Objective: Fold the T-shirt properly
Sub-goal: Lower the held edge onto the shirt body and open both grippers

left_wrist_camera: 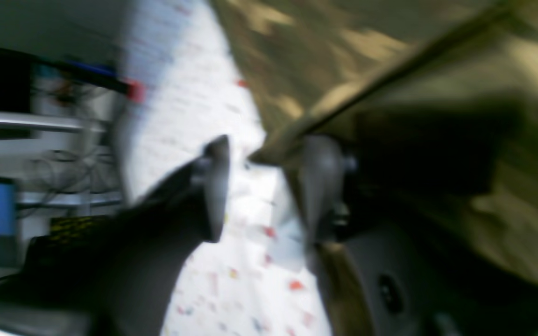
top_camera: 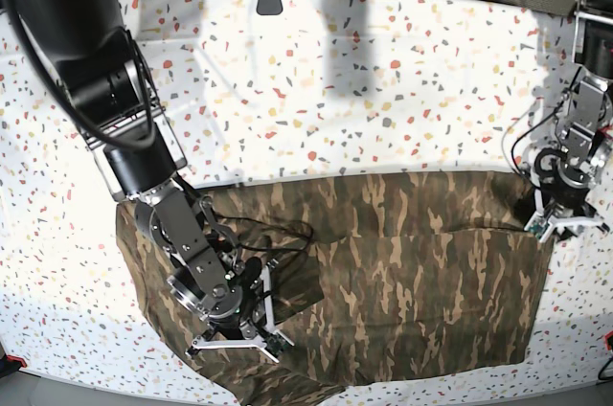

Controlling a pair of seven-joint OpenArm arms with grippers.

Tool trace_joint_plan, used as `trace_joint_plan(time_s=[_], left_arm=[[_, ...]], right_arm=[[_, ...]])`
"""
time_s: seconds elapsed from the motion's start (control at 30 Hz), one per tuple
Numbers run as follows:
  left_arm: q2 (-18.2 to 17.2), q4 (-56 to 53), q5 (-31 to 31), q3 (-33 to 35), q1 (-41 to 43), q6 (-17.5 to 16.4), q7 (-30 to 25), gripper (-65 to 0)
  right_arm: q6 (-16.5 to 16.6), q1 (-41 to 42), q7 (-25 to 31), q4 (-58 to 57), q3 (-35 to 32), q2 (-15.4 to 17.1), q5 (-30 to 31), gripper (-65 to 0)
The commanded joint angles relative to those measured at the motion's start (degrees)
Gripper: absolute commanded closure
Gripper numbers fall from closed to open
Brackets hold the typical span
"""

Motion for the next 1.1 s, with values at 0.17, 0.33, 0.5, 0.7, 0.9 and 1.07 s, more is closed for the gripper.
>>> trace_joint_plan(time_s=[0.17, 0.33, 0.5, 0.7, 0.9, 1.07], left_arm=[[-0.98, 0.76, 0.04, -0.52, -2.82, 0.94, -0.81, -28.4], [-0.96, 0.74, -0.5, -0.52, -3.43, 0.96, 2.47, -28.4], [-0.61, 0.74, -9.22, -0.52, -5.35, 0.92, 2.38, -28.4], [-0.04, 0.74, -10.03, -0.52, -6.8, 0.94, 2.67, -28.4], [-0.04, 0.74, -10.05, -0.52, -6.8, 0.94, 5.44, -28.4], [-0.04, 0.74, -11.67, -0.52, -6.8, 0.94, 5.4, -28.4]], right_arm=[[-0.79, 2.34, 0.85, 0.83, 0.35, 0.15, -0.11, 0.0], [-0.79, 2.34, 0.35, 0.83, 0.35, 0.2, -0.11, 0.0], [-0.83, 2.36, 0.07, 0.83, 0.35, 0.48, -0.13, 0.0], [-0.81, 2.36, 2.58, 0.83, 0.35, 0.48, -0.11, 0.0], [-0.81, 2.4, 9.31, 0.83, 0.46, 0.66, -0.46, -32.0], [-0.85, 2.4, 10.38, 0.83, 0.57, 0.61, -1.01, -36.2]])
